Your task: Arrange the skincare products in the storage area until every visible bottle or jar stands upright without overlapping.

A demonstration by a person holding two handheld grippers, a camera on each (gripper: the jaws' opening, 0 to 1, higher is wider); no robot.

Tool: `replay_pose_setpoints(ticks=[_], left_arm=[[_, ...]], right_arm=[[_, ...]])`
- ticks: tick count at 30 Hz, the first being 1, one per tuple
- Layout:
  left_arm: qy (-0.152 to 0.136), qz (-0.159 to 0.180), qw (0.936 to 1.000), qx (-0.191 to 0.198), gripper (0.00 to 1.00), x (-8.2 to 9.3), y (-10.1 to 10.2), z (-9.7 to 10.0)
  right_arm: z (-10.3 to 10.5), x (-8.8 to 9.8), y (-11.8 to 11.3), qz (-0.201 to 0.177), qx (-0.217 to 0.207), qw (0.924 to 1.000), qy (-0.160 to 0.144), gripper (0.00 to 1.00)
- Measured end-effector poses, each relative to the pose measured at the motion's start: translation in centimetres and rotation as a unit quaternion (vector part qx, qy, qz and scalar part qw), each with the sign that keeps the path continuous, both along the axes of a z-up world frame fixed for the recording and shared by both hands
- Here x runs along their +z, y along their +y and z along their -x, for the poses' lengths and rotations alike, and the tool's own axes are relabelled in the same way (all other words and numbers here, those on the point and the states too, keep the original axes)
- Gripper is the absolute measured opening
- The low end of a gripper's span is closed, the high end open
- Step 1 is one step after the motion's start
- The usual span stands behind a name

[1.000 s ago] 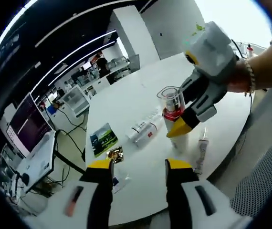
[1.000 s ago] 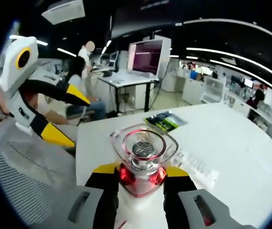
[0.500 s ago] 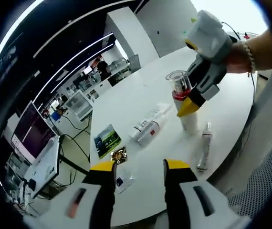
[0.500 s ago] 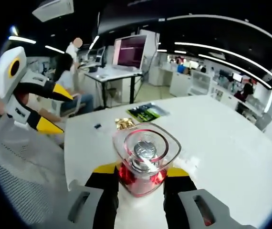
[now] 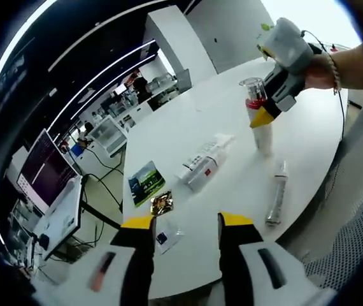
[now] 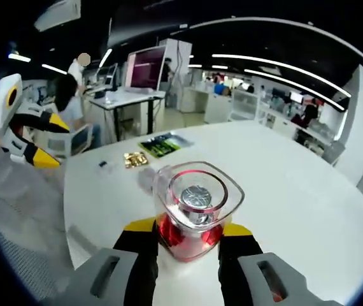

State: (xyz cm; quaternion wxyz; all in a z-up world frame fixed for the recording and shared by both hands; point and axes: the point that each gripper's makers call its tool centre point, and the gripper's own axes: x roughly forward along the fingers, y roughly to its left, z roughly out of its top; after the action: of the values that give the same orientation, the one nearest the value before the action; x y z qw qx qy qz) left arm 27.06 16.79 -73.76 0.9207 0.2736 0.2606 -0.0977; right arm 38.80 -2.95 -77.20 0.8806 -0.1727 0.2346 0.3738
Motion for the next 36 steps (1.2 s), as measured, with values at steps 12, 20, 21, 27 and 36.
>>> replay_pose_setpoints(ticks=[12,20,21,27,36], left_arm=[[0.024,-0.025,0.9993,-0.014,0.39,-0.9,-0.5,0.6],[0.026,-0.032,0.9991,-0.011,0.39,-1.1,-0.3,1.0],[0.027,-0.033,0.9990,-0.011,0.39,-1.1,-0.3,1.0],[0.031,-0.031,0.9990,-0.008,0.39,-1.3,-0.3,1.2],[0.048,-0.024,0.9985,-0.004,0.40,-1.8,-0.2,1.5]], right_arm=[[-0.3,-0.2,-0.8,0.011,-0.001,0.9999,-0.002,0.32],[-0.2,-0.3,-1.0,0.012,-0.006,0.9999,0.001,0.32],[-0.2,-0.4,-1.0,0.012,-0.007,0.9999,0.002,0.32],[0.0,-0.4,-1.4,0.015,-0.004,0.9999,0.004,0.32],[0.2,-0.5,-1.8,0.028,0.001,0.9996,0.006,0.32]])
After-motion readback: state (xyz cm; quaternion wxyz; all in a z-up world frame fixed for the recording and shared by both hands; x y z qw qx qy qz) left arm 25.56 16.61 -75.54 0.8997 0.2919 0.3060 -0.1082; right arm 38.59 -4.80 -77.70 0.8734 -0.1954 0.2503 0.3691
